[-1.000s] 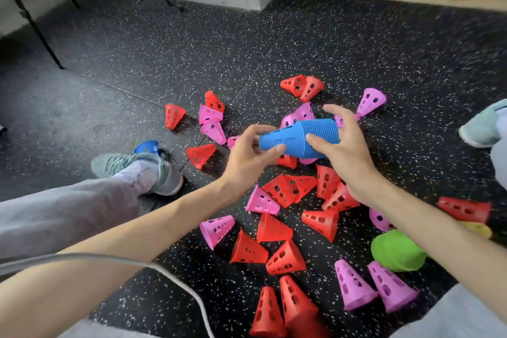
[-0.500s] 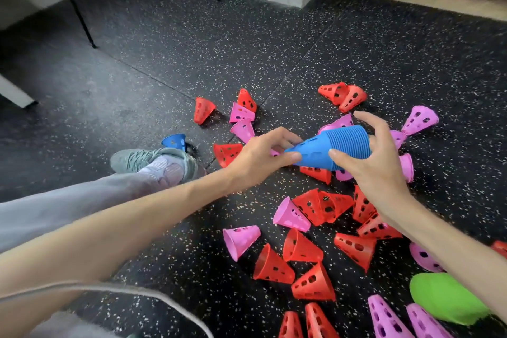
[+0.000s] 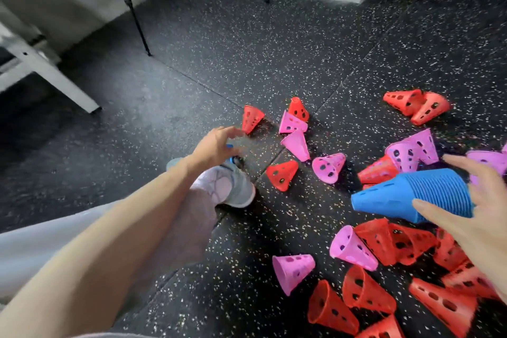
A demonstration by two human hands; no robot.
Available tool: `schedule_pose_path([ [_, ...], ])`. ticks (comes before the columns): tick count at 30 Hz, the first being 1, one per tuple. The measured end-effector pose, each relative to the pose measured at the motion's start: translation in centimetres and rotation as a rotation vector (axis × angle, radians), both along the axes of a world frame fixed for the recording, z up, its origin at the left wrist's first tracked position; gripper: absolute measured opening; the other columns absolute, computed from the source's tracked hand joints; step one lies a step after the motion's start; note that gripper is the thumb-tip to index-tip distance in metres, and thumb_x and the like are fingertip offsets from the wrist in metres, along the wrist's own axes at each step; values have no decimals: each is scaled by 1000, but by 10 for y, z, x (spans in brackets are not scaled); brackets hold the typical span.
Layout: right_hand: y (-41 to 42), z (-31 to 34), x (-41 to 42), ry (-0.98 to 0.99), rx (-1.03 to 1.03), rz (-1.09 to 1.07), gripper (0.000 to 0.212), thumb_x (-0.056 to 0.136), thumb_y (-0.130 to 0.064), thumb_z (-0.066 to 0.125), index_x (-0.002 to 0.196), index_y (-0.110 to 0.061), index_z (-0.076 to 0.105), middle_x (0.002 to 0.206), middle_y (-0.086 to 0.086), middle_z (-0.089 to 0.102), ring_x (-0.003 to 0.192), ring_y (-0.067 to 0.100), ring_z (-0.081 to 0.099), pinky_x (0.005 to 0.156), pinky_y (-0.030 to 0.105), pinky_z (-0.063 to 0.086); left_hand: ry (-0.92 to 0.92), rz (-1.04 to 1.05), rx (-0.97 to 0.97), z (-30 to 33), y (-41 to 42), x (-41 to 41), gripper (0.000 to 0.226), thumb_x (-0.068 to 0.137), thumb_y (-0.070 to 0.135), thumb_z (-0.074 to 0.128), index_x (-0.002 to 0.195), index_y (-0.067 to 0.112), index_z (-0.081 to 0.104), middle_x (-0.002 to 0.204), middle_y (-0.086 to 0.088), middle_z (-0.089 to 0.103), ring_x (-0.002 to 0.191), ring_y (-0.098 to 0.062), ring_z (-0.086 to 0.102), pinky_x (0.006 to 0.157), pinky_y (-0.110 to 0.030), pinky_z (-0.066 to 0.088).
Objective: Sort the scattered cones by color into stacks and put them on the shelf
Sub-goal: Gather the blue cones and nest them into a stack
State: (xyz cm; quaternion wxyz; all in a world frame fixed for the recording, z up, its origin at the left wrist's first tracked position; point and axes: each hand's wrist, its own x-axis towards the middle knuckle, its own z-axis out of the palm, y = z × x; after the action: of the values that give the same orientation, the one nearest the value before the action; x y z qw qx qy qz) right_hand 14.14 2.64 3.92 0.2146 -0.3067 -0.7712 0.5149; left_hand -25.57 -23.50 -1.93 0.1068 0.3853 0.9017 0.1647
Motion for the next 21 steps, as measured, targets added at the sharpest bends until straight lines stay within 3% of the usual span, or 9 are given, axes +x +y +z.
schedule_pose_path([
  [3, 1, -2, -4, -4, -4, 4, 74, 75, -4, 81, 113, -59, 50, 95, -47, 62, 85, -18, 62, 77, -1, 46, -38, 106, -72, -7, -2, -5, 45, 87, 24, 80, 130, 17, 65, 123, -9, 68, 115, -26, 64, 99, -40, 51],
  [5, 2, -4, -6, 4, -21, -6, 75, 77, 4, 78, 113, -54, 48, 89, -48, 62, 78, -20, 62, 71, -3, 45, -86, 160, -95, -12, -5, -7, 45, 87, 21, 79, 129, 22, 64, 119, -7, 70, 110, -24, 67, 99, -41, 53],
  [8, 2, -4, -11, 41, -33, -35, 63, 73, -19, 79, 115, -54, 49, 90, -46, 63, 79, -17, 63, 70, -2, 46, -88, 191, -72, -18, -4, -9, 40, 86, 7, 74, 123, 22, 67, 106, -5, 75, 95, -24, 71, 92, -41, 56],
  [12, 8, -7, -4, -16, 32, -57, 79, 76, -2, 83, 116, -60, 49, 95, -47, 61, 89, -13, 64, 77, 4, 49, -60, 213, -2, -15, 5, -4, 40, 84, -5, 70, 117, 18, 71, 88, -1, 75, 78, -14, 67, 86, -34, 56],
  [16, 11, 0, 1, 20, -12, -77, 77, 73, -19, 85, 130, -55, 48, 99, -18, 71, 98, 19, 69, 88, 40, 53, -25, 177, 173, 17, 37, 14, 29, 87, 1, 75, 112, 15, 77, 86, 2, 71, 75, -10, 63, 70, -9, 45],
  [21, 16, 26, 5, 89, -1, -88, 73, 81, -16, 83, 136, -47, 45, 112, 3, 70, 101, 22, 67, 86, 30, 53, -55, -28, 349, 58, 94, 76, 12, 90, 13, 74, 100, 18, 79, 88, -1, 74, 75, -16, 64, 75, -33, 52],
])
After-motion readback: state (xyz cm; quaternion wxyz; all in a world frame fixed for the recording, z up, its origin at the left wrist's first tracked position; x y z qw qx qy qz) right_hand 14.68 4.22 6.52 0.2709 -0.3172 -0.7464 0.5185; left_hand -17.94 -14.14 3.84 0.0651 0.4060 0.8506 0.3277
